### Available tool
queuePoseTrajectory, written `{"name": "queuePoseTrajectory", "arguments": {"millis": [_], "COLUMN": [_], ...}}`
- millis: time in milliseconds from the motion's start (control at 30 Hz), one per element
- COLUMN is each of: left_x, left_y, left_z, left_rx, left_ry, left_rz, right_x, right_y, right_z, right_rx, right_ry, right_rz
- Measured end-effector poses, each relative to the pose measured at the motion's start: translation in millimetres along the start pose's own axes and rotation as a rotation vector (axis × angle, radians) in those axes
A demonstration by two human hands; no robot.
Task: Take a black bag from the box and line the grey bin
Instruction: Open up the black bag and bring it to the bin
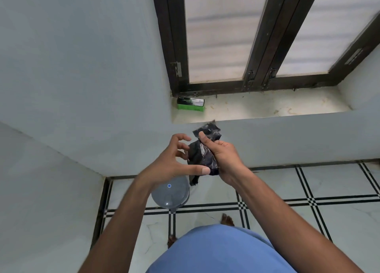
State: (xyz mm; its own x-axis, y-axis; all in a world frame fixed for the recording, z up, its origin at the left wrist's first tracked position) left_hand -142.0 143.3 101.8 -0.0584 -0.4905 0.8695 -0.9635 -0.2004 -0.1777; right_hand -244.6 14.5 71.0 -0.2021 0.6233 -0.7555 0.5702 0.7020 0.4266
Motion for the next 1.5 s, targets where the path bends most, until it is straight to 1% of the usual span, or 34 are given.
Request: {"name": "queuePoseTrajectory", "arguments": {"millis": [67,133,200,233,300,367,400,467,533,600,667,733,767,833,867,900,933,967,1033,1067,1100,1167,1200,1233,1300,1367,1433,1500], "left_x": [7.1,13.0,13.1,10.8,4.7,-1.5,-3.8,-6.6,-8.3,-11.6,-17.9,-19.9,-20.4,-22.2,-22.9,-24.8,-25.2,-25.1,-21.5,-17.9,-15.4,-13.2,-13.5,-15.5,-24.2,-36.2,-42.9,-40.5], "left_y": [0.1,-1.9,-4.1,-7.6,-19.2,-29.5,-32.3,-33.3,-32.8,-36.7,-43.2,-45.0,-44.4,-43.0,-42.4,-42.1,-40.7,-38.2,-30.3,-24.1,-18.2,-9.4,-9.5,-12.6,-23.0,-33.7,-41.0,-42.5], "left_z": [1.3,2.1,2.6,2.5,1.3,-0.4,-0.6,-1.1,-1.2,-2.1,-3.2,-5.5,-6.4,-7.8,-8.2,-7.3,-6.2,-4.5,-1.8,-0.9,-0.1,0.8,0.7,-0.2,-3.0,-8.6,-12.8,-15.0], "left_rx": [0.032,0.062,0.089,0.133,0.280,0.405,0.423,0.402,0.366,0.377,0.386,0.363,0.354,0.361,0.373,0.385,0.386,0.371,0.302,0.246,0.184,0.108,0.127,0.181,0.337,0.485,0.534,0.506], "left_ry": [0.075,0.122,0.156,0.159,0.146,0.113,0.105,0.103,0.113,0.119,0.114,0.089,0.080,0.069,0.063,0.053,0.045,0.045,0.074,0.086,0.087,0.075,0.067,0.059,0.037,0.022,0.040,0.059], "left_rz": [0.061,0.051,-0.084,-0.184,-0.360,-0.436,-0.464,-0.526,-0.571,-0.626,-0.717,-0.757,-0.764,-0.761,-0.743,-0.718,-0.692,-0.665,-0.634,-0.625,-0.615,-0.598,-0.595,-0.600,-0.662,-0.823,-0.908,-0.861], "right_x": [-1.1,-2.3,-1.0,-0.8,-2.7,-5.6,-6.9,-9.5,-11.3,-11.7,-15.1,-17.6,-19.2,-26.6,-32.5,-39.0,-41.9,-41.4,-27.6,-18.5,-12.4,-9.8,-10.9,-11.7,-11.3,-7.4,-2.7,-0.5], "right_y": [-0.8,-1.6,-3.4,-2.0,7.3,14.1,14.6,12.9,8.4,-1.7,-19.6,-35.0,-40.9,-47.9,-45.9,-38.1,-29.0,-18.2,3.5,11.9,18.4,21.1,17.6,12.8,1.8,-13.4,-26.5,-28.9], "right_z": [2.8,6.0,7.4,7.1,0.8,-7.2,-10.5,-10.2,-5.4,-1.6,0.4,0.7,-1.5,-13.6,-22.9,-32.4,-36.3,-36.2,-29.9,-27.6,-25.0,-20.5,-18.2,-16.7,-13.1,-10.3,-10.1,-11.3], "right_rx": [0.036,0.060,0.054,0.011,-0.120,-0.162,-0.137,-0.071,-0.056,-0.036,0.039,0.114,0.171,0.360,0.445,0.473,0.427,0.324,0.087,-0.002,-0.054,-0.046,-0.022,-0.002,0.018,0.074,0.124,0.114], "right_ry": [-0.010,0.001,0.050,0.075,0.079,0.030,-0.011,-0.125,-0.191,-0.211,-0.211,-0.196,-0.192,-0.216,-0.265,-0.337,-0.387,-0.374,-0.180,-0.081,-0.038,-0.101,-0.148,-0.178,-0.177,-0.134,-0.087,-0.069], "right_rz": [0.002,-0.044,-0.142,-0.186,-0.230,-0.274,-0.321,-0.416,-0.397,-0.365,-0.437,-0.524,-0.565,-0.721,-0.797,-0.837,-0.824,-0.769,-0.599,-0.518,-0.459,-0.399,-0.368,-0.333,-0.291,-0.299,-0.290,-0.289]}}
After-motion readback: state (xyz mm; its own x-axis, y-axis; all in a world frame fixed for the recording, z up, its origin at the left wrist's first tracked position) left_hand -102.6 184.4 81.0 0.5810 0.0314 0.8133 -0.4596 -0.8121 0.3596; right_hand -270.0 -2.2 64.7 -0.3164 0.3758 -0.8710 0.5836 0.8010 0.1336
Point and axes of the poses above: each hand's wrist, its own z-axis towards the middle knuckle, its own y-axis out of the palm, x = y × z, the point moved 7 cm from there along z, towards the middle knuckle, and after that the axes turned 12 degrees about -x, right-handed, at the moved point
